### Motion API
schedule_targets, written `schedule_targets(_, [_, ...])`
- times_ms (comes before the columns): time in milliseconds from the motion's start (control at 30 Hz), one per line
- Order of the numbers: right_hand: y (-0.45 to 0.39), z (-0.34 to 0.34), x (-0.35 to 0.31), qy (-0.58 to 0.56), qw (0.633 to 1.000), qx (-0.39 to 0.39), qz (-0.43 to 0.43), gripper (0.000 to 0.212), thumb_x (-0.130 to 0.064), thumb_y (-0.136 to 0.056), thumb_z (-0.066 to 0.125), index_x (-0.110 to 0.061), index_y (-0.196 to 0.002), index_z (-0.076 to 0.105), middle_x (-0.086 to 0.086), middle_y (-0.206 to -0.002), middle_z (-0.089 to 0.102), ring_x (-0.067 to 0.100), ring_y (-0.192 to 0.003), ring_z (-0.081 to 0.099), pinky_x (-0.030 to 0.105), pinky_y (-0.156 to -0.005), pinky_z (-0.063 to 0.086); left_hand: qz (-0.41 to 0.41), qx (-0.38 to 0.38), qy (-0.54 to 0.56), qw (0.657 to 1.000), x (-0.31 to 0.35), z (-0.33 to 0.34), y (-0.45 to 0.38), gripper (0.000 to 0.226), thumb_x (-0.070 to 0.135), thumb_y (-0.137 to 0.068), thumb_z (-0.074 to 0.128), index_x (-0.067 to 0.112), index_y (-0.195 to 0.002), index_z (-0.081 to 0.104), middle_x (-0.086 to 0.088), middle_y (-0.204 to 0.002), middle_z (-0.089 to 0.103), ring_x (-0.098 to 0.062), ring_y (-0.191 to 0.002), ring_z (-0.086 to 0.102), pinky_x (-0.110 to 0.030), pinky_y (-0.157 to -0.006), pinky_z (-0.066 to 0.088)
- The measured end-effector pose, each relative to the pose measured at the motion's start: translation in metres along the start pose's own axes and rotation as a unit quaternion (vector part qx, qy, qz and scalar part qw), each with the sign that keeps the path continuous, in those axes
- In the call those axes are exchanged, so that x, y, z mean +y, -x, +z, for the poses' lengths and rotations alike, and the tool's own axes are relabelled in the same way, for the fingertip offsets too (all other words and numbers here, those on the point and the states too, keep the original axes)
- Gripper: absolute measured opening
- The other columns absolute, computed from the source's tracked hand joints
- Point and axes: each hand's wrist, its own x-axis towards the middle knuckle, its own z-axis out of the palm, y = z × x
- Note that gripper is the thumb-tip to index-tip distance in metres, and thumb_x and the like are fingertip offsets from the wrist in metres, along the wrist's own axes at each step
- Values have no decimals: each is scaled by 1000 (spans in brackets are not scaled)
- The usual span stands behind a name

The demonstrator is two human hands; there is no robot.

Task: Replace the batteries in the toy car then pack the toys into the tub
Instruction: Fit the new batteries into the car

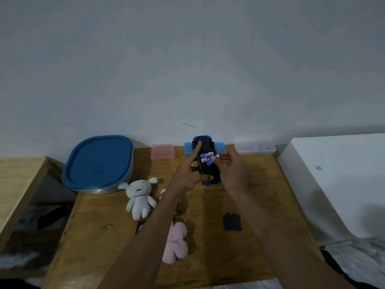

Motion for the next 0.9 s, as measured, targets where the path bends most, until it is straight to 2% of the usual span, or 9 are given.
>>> schedule_targets(67, [4, 3, 3, -15, 1000, 0, 9, 17, -29, -86, 78, -18, -88, 65, -7, -88, 68, 11, -82, 66, 44, -73, 60, 1, 9, 5, 1000, -1, 2, 1, 113, 0, -72, 87, 52, -150, 24, 14, -133, 53, -19, -116, 61, -35, -92, 59])
schedule_targets(167, [11, 5, 7, -24, 999, -4, 20, 15, -24, -86, 78, -16, -86, 65, -6, -84, 68, 8, -78, 66, 42, -72, 61, 10, 11, -4, 1000, -1, 3, 1, 114, 0, -72, 87, 50, -152, 22, 6, -138, 53, -10, -112, 61, -26, -86, 58])
schedule_targets(367, [12, 2, 9, -7, 1000, -11, 17, 16, -28, -85, 78, -14, -86, 69, -3, -83, 72, 8, -75, 68, 38, -68, 62, 21, 13, 1, 1000, -3, 4, 3, 114, 0, -71, 87, 50, -152, 25, 1, -143, 51, -7, -113, 61, -26, -85, 59])
schedule_targets(533, [8, 0, 8, 35, 999, -25, -13, 17, -27, -84, 80, -15, -80, 68, 0, -82, 69, 12, -76, 67, 36, -68, 60, 26, 13, 9, 1000, -2, 8, 2, 114, -5, -71, 85, 47, -152, 25, 0, -142, 50, -9, -112, 61, -20, -81, 57])
schedule_targets(633, [4, -2, 7, 41, 998, -36, -6, 19, -28, -83, 80, -16, -76, 67, 1, -81, 69, 15, -75, 66, 38, -68, 59, 25, 18, 13, 999, -3, 10, 3, 114, -5, -71, 85, 46, -154, 26, -1, -143, 50, -13, -114, 61, -25, -84, 59])
schedule_targets(767, [1, -5, 9, 60, 996, -71, 3, 18, -29, -85, 78, -18, -79, 66, 0, -83, 67, 12, -75, 65, 32, -65, 57, 13, 11, 12, 1000, -4, 12, 6, 114, -5, -71, 85, 46, -155, 26, 1, -144, 49, -15, -114, 62, -37, -88, 61])
schedule_targets(900, [8, -15, 15, -19, 997, -4, 68, 23, -37, -97, 63, -15, -91, 67, -5, -81, 67, 6, -69, 63, 22, -56, 51, 7, 11, 8, 1000, -2, 17, 5, 115, -6, -72, 84, 44, -156, 24, 4, -143, 47, -22, -121, 58, -39, -93, 59])
